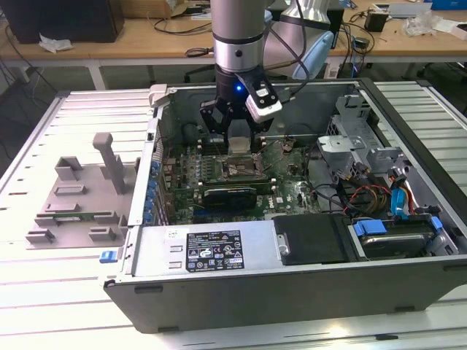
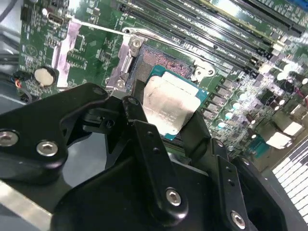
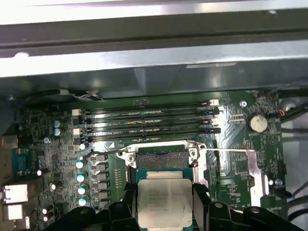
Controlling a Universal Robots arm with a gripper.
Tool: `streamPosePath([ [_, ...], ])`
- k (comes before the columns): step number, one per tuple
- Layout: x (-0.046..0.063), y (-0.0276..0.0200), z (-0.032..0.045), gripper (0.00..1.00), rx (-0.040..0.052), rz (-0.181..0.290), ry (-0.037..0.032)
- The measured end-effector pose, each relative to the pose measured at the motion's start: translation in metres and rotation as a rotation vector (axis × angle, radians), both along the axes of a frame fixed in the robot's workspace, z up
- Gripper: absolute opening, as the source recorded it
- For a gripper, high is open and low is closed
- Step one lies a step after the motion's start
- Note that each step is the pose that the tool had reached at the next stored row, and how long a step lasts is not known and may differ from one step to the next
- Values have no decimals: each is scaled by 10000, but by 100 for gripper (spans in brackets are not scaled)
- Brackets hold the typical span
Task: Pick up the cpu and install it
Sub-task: 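Place the cpu into insertion slot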
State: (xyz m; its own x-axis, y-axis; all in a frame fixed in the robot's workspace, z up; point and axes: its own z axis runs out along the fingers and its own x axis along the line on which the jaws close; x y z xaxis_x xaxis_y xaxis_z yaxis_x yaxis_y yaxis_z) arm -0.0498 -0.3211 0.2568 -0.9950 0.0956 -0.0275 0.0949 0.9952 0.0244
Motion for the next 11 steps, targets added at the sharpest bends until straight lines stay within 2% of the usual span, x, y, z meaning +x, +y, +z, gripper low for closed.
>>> streamPosePath([
  [4,0,0,-2,55,0,-1215,0],
  [7,0,0,-2,55,0,-1749,0],
  [9,0,0,-3,55,-1,-2365,0],
  [11,0,0,-4,55,0,-2727,1],
])
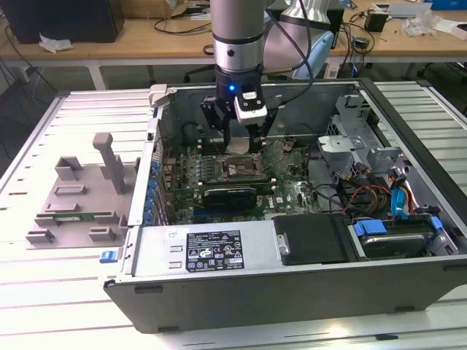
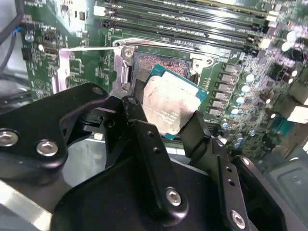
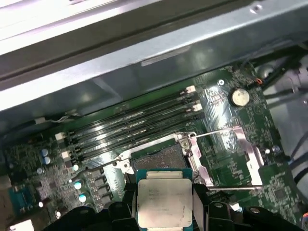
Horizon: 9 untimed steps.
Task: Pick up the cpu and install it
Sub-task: 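Place the cpu into insertion slot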
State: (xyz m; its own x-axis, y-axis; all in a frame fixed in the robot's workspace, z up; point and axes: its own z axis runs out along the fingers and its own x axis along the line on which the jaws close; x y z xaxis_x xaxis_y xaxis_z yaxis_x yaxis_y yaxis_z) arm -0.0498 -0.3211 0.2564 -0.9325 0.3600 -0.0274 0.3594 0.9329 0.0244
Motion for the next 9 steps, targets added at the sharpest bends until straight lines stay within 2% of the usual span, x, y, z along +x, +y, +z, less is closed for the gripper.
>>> streamPosePath([
  [2,0,0,-1,55,0,-309,0],
  [9,0,0,-5,55,0,-2460,0],
])
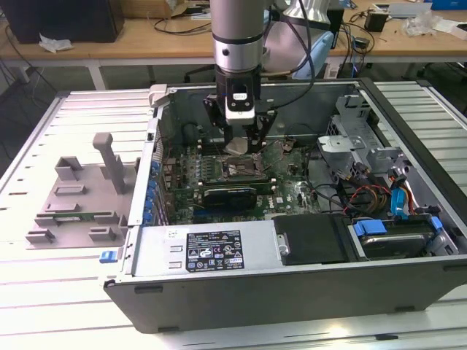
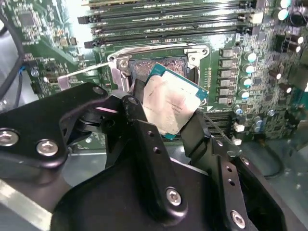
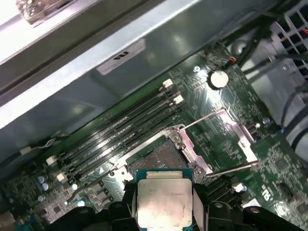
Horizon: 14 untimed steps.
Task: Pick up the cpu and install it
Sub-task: 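Place the cpu into insertion slot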
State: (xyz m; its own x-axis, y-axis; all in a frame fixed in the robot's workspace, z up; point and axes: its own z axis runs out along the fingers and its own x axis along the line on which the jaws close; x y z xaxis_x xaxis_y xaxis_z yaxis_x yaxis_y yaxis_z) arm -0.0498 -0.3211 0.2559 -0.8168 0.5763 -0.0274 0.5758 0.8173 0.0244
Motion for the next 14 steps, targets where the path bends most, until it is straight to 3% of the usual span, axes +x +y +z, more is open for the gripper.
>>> streamPosePath([
  [2,0,0,-1,55,0,-630,0],
  [4,0,0,-2,55,0,-945,0],
  [8,0,0,-8,55,-1,-2374,1],
  [11,0,0,-13,55,-1,-3100,0],
  [14,0,0,-23,55,0,-4157,0],
])
